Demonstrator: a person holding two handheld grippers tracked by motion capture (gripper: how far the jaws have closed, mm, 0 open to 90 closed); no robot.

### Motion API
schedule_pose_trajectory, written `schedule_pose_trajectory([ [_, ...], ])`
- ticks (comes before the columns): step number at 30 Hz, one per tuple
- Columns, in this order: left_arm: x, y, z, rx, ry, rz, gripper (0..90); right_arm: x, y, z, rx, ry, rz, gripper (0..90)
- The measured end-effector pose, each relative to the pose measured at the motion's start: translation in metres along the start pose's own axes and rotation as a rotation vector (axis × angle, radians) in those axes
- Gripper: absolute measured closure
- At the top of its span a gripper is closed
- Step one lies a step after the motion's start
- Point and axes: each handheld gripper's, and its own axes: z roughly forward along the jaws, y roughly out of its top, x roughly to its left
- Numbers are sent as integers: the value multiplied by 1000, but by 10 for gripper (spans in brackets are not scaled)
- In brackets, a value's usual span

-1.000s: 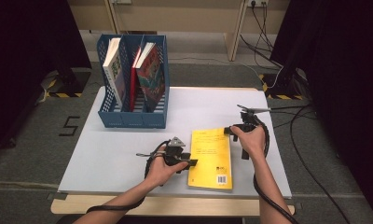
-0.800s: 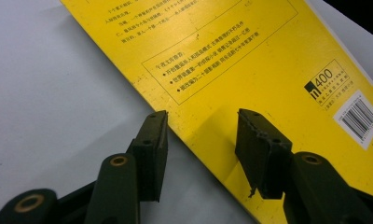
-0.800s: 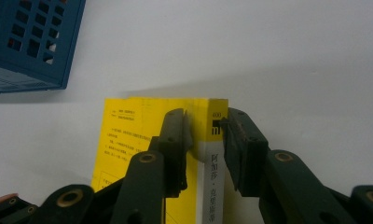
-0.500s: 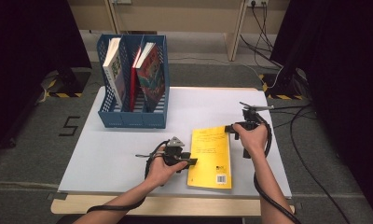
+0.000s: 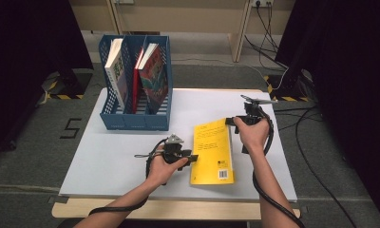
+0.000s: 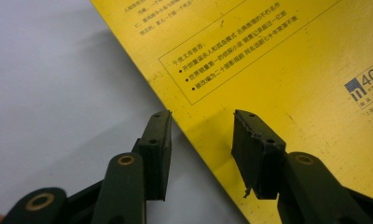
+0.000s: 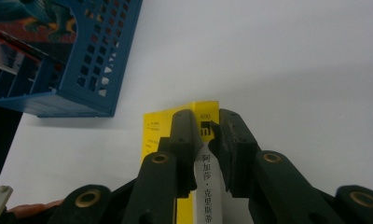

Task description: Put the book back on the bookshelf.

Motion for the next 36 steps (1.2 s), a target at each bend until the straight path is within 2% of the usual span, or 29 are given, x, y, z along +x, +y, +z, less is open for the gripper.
schedule_pose_trajectory([
  [4, 5, 2, -5, -8, 15, 5, 557, 9, 4, -2, -35, -4, -1, 770],
  [6, 4, 6, -11, -47, 32, -1, 534, 14, 6, -2, -54, -7, 6, 771],
  [7, 4, 6, -11, -47, 32, -1, 516, 14, 6, -2, -54, -7, 6, 771],
  [8, 1, 11, -17, -72, 28, 14, 498, 20, 7, 0, -70, -12, 5, 771],
  [11, -4, 18, -21, -91, 22, 26, 472, 24, 9, 2, -73, -15, 6, 771],
  [12, -8, 26, -26, -104, 13, 38, 466, 29, 11, 4, -80, -14, 6, 771],
  [20, -21, 55, -38, -164, -16, 59, 415, 44, 20, 7, -104, -27, -14, 771],
  [29, -40, 73, -32, -156, -45, 87, 383, 54, 26, 11, -119, -42, -17, 771],
  [36, -47, 80, -25, -148, -57, 87, 379, 60, 27, 13, -125, -50, -34, 771],
])
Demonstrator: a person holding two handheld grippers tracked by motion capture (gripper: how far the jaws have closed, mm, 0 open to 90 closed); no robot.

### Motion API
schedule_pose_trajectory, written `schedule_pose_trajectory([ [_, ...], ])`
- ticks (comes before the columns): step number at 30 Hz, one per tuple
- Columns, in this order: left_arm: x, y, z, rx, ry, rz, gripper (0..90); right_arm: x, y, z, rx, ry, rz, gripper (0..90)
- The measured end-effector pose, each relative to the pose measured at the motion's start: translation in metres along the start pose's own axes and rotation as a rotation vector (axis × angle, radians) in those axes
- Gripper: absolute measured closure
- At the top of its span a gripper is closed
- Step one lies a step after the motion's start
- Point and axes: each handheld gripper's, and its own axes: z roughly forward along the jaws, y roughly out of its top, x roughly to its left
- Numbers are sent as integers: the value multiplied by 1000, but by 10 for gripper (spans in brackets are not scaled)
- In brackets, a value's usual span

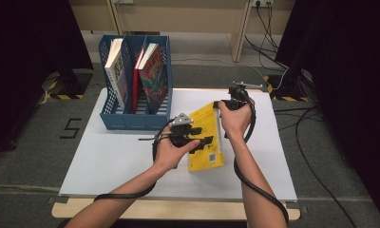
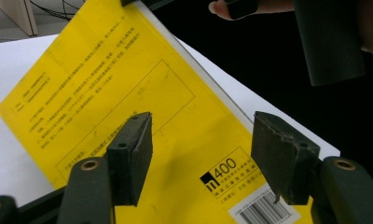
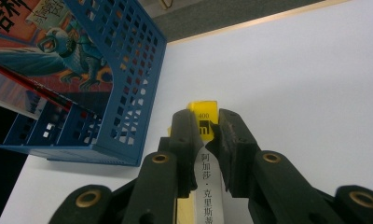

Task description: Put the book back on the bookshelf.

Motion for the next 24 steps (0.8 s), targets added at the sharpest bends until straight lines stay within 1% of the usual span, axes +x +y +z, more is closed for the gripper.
schedule_pose_trajectory([
  [2, -1, 1, 1, -2, -4, -3, 378, 2, 0, 0, 1, -4, 10, 771],
  [3, -1, 2, 1, 1, -3, 2, 377, 2, 1, 0, -3, -4, -5, 771],
  [8, -3, 6, 3, -1, -4, 7, 372, 5, 1, 0, -9, -7, 1, 771],
  [11, -5, 9, 6, -2, 1, 9, 370, 7, 2, 0, -15, -7, -4, 771],
  [12, -5, 10, 6, 4, 4, 13, 368, 8, 2, 0, -17, -8, -2, 771],
  [14, -6, 10, 9, 5, 1, 10, 366, 9, 2, 0, -18, -6, -10, 771],
  [15, -6, 10, 10, 4, 2, 8, 364, 10, 3, 0, -20, -9, -5, 771],
  [18, -6, 10, 12, 7, 11, 9, 364, 11, 3, 0, -21, -9, -17, 771],
  [21, -5, 10, 13, 10, 30, 23, 365, 12, 3, -1, -25, -8, -16, 771],
  [24, -5, 11, 14, 13, 32, 27, 366, 13, 3, -2, -32, -6, -18, 771],
])
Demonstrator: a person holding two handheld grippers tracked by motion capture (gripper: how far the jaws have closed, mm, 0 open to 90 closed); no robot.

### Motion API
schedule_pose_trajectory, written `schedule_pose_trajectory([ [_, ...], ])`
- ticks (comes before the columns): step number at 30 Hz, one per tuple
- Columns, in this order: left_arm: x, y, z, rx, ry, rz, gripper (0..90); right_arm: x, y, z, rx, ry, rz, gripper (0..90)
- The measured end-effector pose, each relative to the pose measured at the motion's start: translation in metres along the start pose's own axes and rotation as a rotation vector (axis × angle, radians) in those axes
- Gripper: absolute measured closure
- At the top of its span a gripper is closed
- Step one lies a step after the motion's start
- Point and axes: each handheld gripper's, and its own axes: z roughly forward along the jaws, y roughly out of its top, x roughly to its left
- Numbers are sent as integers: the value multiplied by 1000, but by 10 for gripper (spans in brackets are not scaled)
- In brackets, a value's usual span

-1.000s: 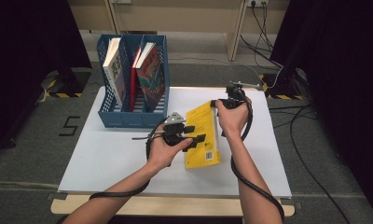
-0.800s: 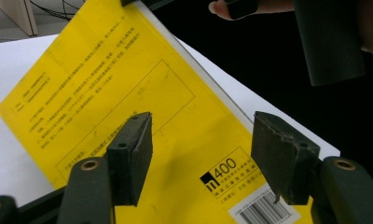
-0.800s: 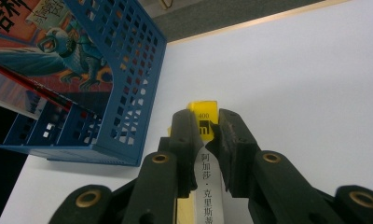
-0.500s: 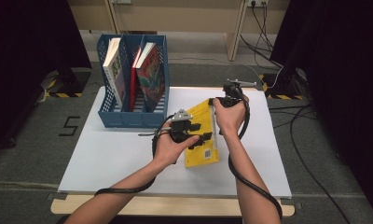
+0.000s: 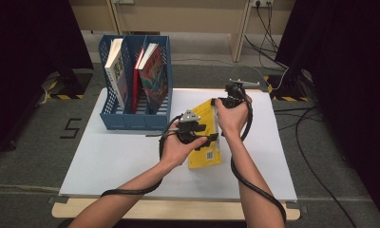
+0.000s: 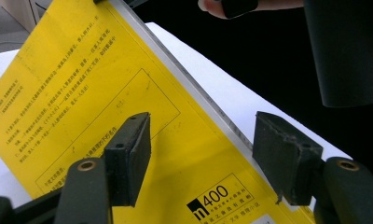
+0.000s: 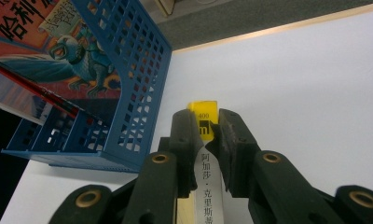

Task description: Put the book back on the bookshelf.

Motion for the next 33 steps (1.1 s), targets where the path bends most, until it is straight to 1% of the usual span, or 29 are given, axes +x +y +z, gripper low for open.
schedule_pose_trajectory([
  [5, 1, 2, 2, 2, 6, 7, 367, 2, 1, -3, -14, 5, 5, 771],
  [7, 2, 4, 2, 3, 9, 15, 368, 3, 2, -5, -30, 6, -9, 771],
  [10, 3, 5, 2, 2, 9, 18, 369, 5, 3, -8, -38, 7, -7, 771],
  [11, 4, 7, 2, -3, 13, 31, 369, 5, 4, -11, -47, 9, -14, 771],
  [14, 5, 8, 3, -7, 21, 39, 370, 8, 5, -15, -61, 15, -12, 771],
  [15, 6, 10, 3, -7, 32, 55, 371, 8, 6, -16, -66, 17, -18, 771],
  [16, 6, 10, 3, -7, 32, 55, 371, 8, 6, -16, -66, 17, -18, 771],
  [17, 7, 11, 4, -11, 43, 66, 374, 9, 7, -19, -80, 18, -19, 771],
  [19, 8, 11, 4, -2, 61, 88, 381, 9, 8, -21, -88, 24, -12, 772],
  [20, 9, 11, 4, -2, 68, 91, 387, 9, 8, -22, -97, 21, -21, 771],
  [21, 9, 11, 4, -2, 68, 91, 399, 10, 8, -24, -101, 21, -21, 772],
  [22, 9, 11, 4, -1, 74, 100, 400, 10, 9, -25, -104, 20, -23, 772],
  [23, 7, 11, 4, -9, 95, 131, 401, 11, 9, -25, -107, 20, -22, 772],
  [26, 8, 11, 4, -10, 99, 136, 389, 10, 9, -26, -113, 23, -19, 772],
  [31, 9, 10, 1, -11, 126, 172, 398, 11, 8, -29, -121, 33, -17, 772],
  [33, 11, 10, 1, -5, 134, 170, 401, 13, 8, -30, -126, 34, -16, 771],
])
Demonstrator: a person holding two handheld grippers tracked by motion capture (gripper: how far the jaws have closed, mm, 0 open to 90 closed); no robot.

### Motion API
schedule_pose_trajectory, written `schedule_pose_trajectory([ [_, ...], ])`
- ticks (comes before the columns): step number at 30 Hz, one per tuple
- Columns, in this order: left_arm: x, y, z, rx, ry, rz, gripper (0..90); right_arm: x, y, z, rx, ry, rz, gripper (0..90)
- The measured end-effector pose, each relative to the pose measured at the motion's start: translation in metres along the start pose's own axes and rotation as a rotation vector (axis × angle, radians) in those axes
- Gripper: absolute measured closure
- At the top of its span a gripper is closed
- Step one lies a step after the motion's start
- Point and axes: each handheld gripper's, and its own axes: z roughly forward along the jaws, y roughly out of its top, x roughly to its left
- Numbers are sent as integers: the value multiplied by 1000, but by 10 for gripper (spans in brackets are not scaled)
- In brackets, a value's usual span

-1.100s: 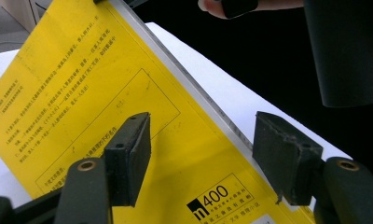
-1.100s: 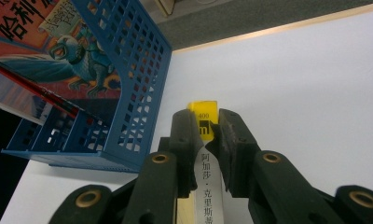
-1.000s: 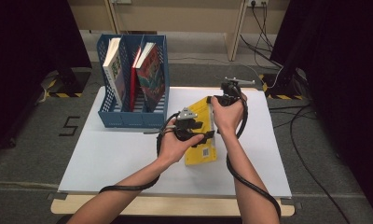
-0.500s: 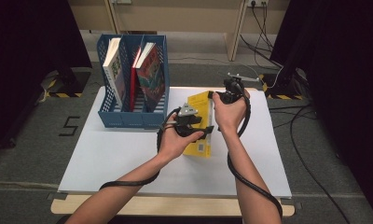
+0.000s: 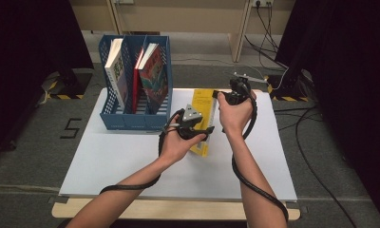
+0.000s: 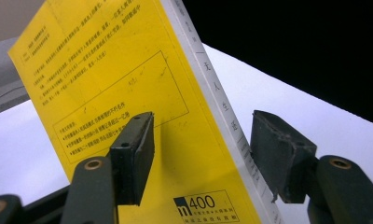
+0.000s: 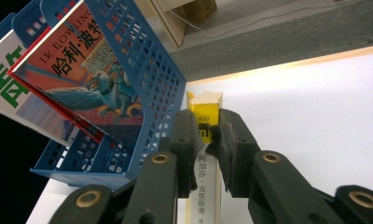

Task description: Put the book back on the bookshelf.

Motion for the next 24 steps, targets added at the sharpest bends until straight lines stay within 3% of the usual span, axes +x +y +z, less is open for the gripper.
schedule_pose_trajectory([
  [8, -1, -1, 0, 9, 25, 3, 401, 6, -2, 1, -1, -9, -19, 772],
  [13, -2, 3, 3, 7, 30, -31, 356, 7, -3, 1, -12, -15, -22, 771],
  [24, -2, 9, 15, 39, 101, -5, 292, 15, -5, 1, -16, -18, -31, 771],
])
